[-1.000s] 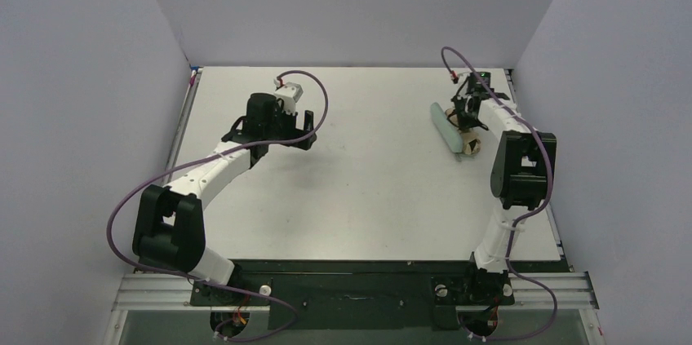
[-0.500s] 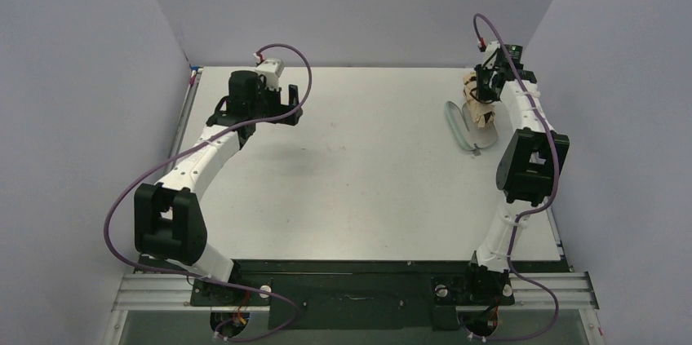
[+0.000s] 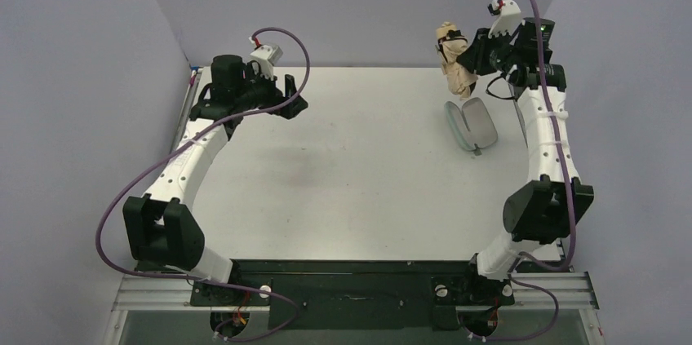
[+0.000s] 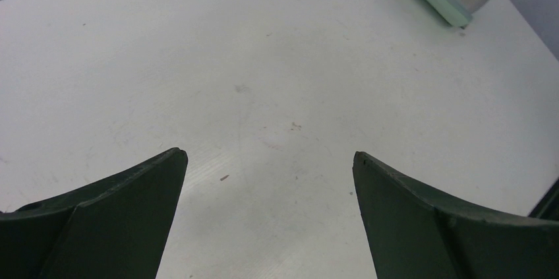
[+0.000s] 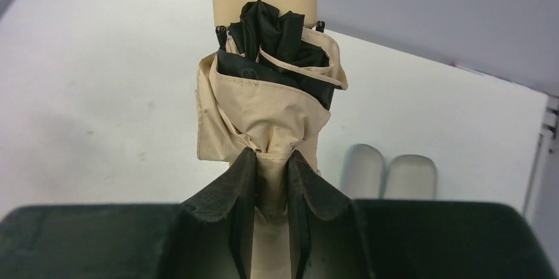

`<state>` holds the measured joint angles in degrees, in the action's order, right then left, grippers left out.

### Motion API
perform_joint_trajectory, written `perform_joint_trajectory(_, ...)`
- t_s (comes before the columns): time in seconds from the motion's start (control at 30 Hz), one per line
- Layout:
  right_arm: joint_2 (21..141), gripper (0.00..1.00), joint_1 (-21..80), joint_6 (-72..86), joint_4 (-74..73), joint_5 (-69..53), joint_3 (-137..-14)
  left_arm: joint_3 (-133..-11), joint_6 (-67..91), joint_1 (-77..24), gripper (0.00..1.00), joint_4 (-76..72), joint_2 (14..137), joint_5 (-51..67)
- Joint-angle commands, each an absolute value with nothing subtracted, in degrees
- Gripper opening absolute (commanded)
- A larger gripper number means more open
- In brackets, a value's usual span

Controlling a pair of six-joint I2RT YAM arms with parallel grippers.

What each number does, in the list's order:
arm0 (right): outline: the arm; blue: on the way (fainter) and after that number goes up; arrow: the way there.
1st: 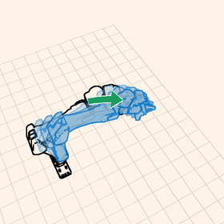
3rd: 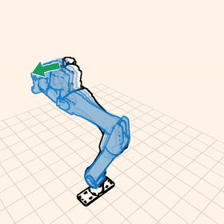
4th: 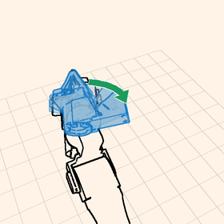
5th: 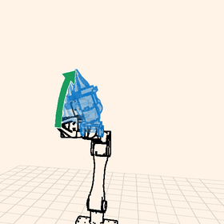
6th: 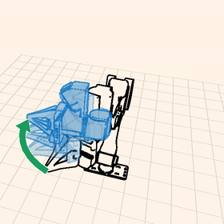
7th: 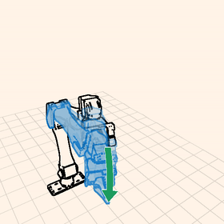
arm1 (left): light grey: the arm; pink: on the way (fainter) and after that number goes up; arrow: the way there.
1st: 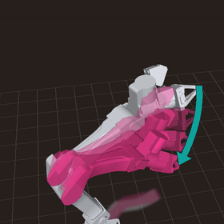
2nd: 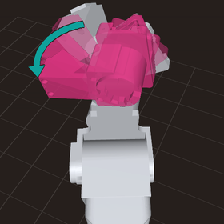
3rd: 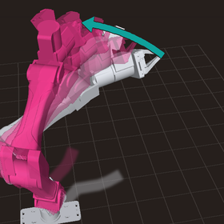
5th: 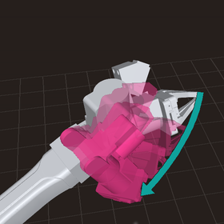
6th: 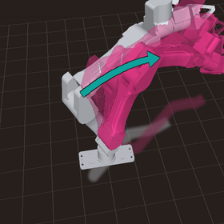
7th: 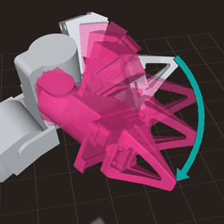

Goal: Open the umbrella

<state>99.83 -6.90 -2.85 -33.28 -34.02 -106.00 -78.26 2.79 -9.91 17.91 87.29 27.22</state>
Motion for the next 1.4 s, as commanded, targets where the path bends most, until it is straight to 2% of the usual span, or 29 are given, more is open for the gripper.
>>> perform_joint_trajectory(0.0,88.7,0.00,-4.0,-1.0,-30.1,-47.6,-99.5,-82.2,-1.8,-10.0,0.97,22.2,80.9,41.9)
perform_joint_trajectory(0.2,75.5,0.00,4.5,-14.1,-33.6,-44.1,-85.3,-83.2,-2.1,-11.6,0.97,27.7,76.3,49.2)
perform_joint_trajectory(0.37,63.6,0.00,12.8,-18.1,-27.9,-34.8,-73.1,-85.9,-1.7,-15.1,0.97,35.8,75.5,51.2)
perform_joint_trajectory(0.43,60.0,0.00,16.6,-19.5,-25.7,-30.9,-69.7,-85.7,1.5,-16.9,0.98,35.2,75.8,52.1)
perform_joint_trajectory(0.53,56.7,0.00,23.7,-24.2,-23.9,-25.6,-66.8,-82.5,11.3,-19.4,1.00,25.4,76.0,53.0)
perform_joint_trajectory(0.67,54.6,0.00,31.0,-26.8,-23.0,-17.6,-65.3,-78.9,21.8,-22.8,0.89,13.6,76.8,52.2)
perform_joint_trajectory(0.8,54.4,0.00,36.6,-29.3,-24.3,-14.2,-65.7,-77.9,26.3,-25.8,0.84,9.7,78.8,50.7)
perform_joint_trajectory(0.9,54.0,0.00,39.7,-30.0,-24.8,-12.8,-66.0,-76.5,30.3,-26.1,0.76,7.1,80.3,50.1)
perform_joint_trajectory(1.13,53.0,0.00,43.2,-32.2,-25.7,-11.1,-65.6,-73.0,31.2,-27.0,0.51,5.6,78.9,48.7)
perform_joint_trajectory(1.37,52.3,0.00,45.4,-34.1,-26.0,-11.2,-65.0,-72.7,30.8,-27.2,0.40,5.5,78.9,48.6)
